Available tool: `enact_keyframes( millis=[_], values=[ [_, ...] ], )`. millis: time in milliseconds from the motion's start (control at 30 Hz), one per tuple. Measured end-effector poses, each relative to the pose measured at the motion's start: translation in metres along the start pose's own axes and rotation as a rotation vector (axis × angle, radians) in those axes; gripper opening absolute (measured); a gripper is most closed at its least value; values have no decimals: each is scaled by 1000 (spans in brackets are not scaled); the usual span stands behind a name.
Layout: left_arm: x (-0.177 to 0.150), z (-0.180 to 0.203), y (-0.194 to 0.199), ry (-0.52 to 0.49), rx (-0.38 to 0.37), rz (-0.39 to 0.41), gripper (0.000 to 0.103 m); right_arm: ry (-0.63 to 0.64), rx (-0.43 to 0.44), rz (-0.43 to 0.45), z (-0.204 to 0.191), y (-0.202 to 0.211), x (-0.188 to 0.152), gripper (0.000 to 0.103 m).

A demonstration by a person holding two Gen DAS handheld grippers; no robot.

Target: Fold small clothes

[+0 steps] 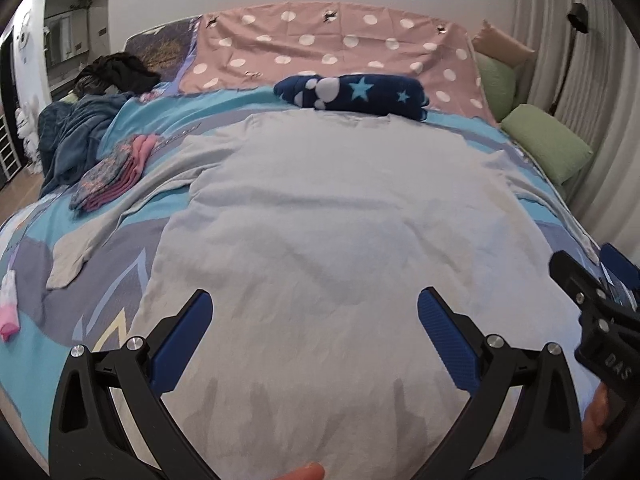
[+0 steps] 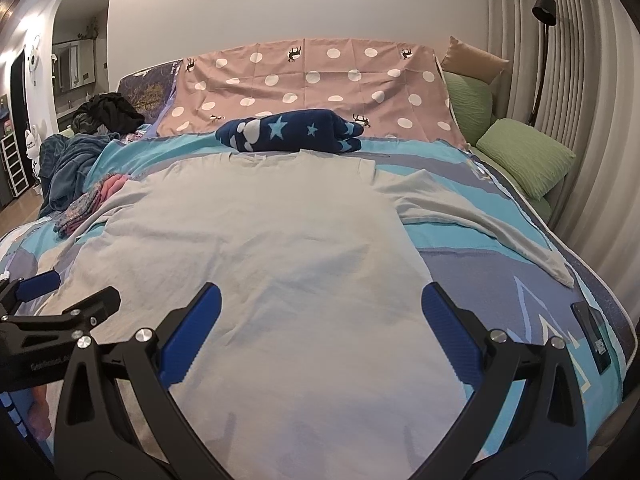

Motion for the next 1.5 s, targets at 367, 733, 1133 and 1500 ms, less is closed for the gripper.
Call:
enact_keyframes(
  millis=[367, 733, 1133, 1500],
  values=[
    [13, -39, 7, 14, 56, 72, 102, 52, -4, 1, -18, -5, 7, 101],
    [-3, -142, -13, 264, -20, -82, 96, 77, 35, -70, -36, -32, 30, 101],
    [-67, -394, -30, 962, 42, -38, 77, 130, 19, -96, -67, -73, 58, 101],
    [-64, -483, -64, 1192, 68, 86, 54, 135, 58, -134, -93, -97, 60, 101]
  ],
)
Point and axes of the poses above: each gripper's, at about its wrist camera, not at the fingertips, and y roughly against the way its jaws point, z to its right, x to its top, the point moved 9 cm from there along -y, roughly the way its jaws point, and after that the axes turned 9 degrees about -x, right-handed, at the moved point
